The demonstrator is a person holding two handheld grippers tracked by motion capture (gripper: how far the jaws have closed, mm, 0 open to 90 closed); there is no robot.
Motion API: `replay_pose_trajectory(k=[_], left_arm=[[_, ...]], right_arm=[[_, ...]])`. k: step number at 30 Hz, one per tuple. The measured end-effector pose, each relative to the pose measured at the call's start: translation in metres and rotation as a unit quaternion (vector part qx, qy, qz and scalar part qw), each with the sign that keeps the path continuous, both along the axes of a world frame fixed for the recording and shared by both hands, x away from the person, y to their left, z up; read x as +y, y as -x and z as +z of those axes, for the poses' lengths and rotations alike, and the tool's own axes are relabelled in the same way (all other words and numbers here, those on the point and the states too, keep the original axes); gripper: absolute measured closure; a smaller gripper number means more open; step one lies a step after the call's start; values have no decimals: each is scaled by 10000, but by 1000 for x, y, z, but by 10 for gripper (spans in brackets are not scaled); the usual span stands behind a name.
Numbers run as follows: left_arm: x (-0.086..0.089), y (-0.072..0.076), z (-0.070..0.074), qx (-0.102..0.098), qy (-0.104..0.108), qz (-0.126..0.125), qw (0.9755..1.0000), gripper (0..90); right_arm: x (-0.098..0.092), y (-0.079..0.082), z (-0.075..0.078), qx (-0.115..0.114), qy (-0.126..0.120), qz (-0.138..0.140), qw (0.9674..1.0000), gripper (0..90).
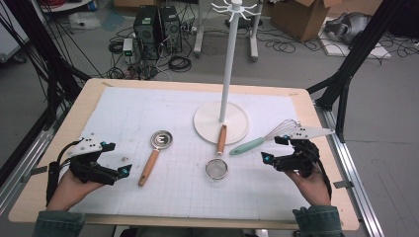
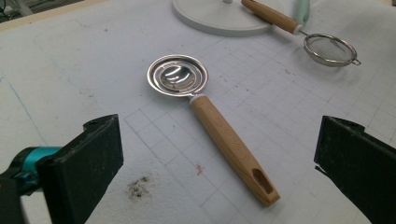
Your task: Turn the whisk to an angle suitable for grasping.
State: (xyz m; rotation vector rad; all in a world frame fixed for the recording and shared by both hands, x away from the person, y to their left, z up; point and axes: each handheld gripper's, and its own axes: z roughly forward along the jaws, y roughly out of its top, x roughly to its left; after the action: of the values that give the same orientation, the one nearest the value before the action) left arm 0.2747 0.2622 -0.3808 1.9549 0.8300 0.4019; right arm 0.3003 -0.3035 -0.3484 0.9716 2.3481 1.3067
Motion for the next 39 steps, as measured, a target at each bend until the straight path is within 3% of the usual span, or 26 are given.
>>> replay_pose_trajectory(k=[9,17,26,31,36,39], left_arm=[[3,2,1,-26,21,33,10000,17],[5,3,4,-71,53,67,9999,18],[8,5,4,-82,51,117,9999,18],[9,5,5,-92,57,107,9999,18],[10,5,5,-90,62,126,9999,17],[10,4,5,-105,31,113,9999,17]], right_arm=[[2,-15,6,115,180,143,9997,170],[3,-29,7,293,493,230,9981,184],[6,-47,12,403,944,348,9941,239],[5,-53,9,534,1023,361,9927,279],[3,-61,4,661,1327,460,9879,329],[2,-63,5,697,1369,494,9869,345]])
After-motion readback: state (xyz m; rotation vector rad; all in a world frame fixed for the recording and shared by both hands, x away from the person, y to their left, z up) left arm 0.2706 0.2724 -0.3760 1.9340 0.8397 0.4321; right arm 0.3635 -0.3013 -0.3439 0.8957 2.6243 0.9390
